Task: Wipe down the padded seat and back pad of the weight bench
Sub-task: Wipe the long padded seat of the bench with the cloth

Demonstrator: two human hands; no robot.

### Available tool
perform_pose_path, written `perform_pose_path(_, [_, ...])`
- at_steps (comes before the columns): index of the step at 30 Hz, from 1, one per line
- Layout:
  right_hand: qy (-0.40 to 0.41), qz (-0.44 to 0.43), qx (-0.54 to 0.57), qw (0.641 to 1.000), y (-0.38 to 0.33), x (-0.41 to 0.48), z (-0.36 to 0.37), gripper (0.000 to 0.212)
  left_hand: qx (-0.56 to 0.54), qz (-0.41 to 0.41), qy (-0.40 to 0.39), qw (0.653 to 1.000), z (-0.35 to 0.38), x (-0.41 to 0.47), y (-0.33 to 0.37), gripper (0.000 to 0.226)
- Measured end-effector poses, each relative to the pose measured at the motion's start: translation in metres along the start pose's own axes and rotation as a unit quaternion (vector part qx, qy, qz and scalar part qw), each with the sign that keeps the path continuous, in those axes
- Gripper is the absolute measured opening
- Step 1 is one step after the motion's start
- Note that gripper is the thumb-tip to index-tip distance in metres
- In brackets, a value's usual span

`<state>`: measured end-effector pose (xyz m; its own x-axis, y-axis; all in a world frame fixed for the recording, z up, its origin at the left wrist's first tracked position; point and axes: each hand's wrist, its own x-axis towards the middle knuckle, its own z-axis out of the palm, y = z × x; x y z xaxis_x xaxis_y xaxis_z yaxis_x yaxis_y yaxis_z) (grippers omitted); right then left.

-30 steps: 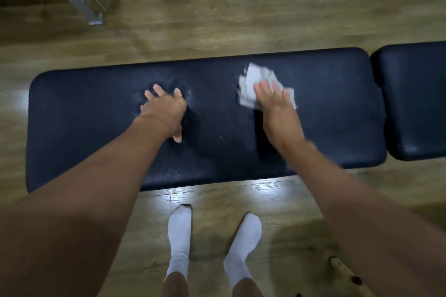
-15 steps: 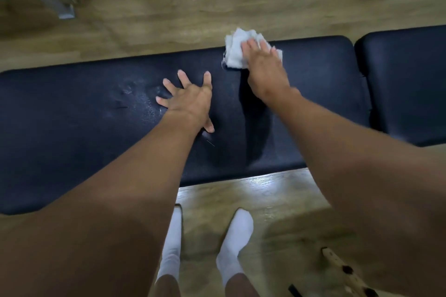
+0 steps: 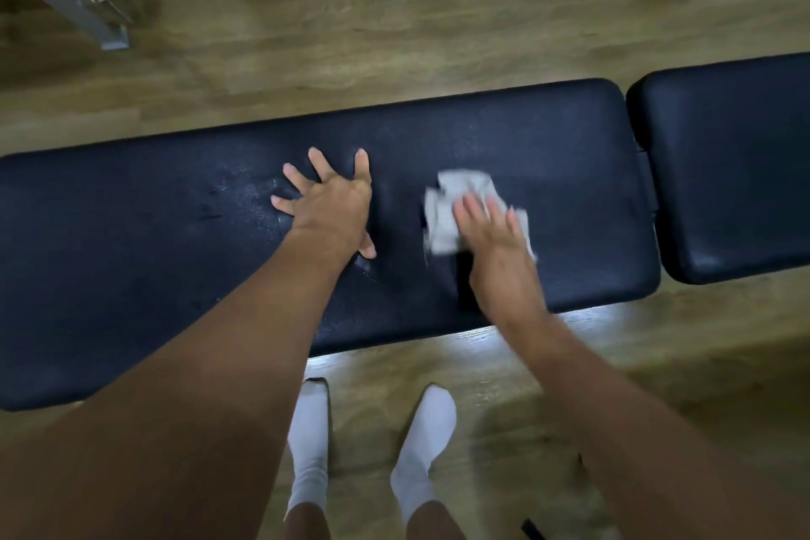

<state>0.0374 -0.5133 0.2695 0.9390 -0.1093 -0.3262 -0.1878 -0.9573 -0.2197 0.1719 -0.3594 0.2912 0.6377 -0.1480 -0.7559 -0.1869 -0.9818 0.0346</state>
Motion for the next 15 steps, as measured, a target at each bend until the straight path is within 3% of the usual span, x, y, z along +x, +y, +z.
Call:
perform_pose_path(4, [0.036, 0.011, -0.022, 0.999, -0.005, 0.120, -0.036, 0.060, -0.011, -0.001, -0.010, 1.000, -0.002, 0.000, -0.001, 0.133])
perform_pose_path(7, [0.044, 0.001, -0.006, 0.999, -0.002, 0.142, -0.045, 0.055, -0.016, -0.001, -0.008, 1.000, -0.004, -0.002, -0.001, 0.133])
perform_pose_path(10, [0.063, -0.010, 0.001, 0.998, 0.015, 0.068, -0.020, 0.059, -0.013, 0.002, -0.007, 1.000, -0.005, -0.003, 0.001, 0.132])
perform_pose_path(15, [0.009, 0.000, 0.062, 0.998, 0.041, -0.088, 0.023, 0.077, -0.005, -0.008, -0.008, 1.000, -0.004, -0.001, 0.003, 0.134])
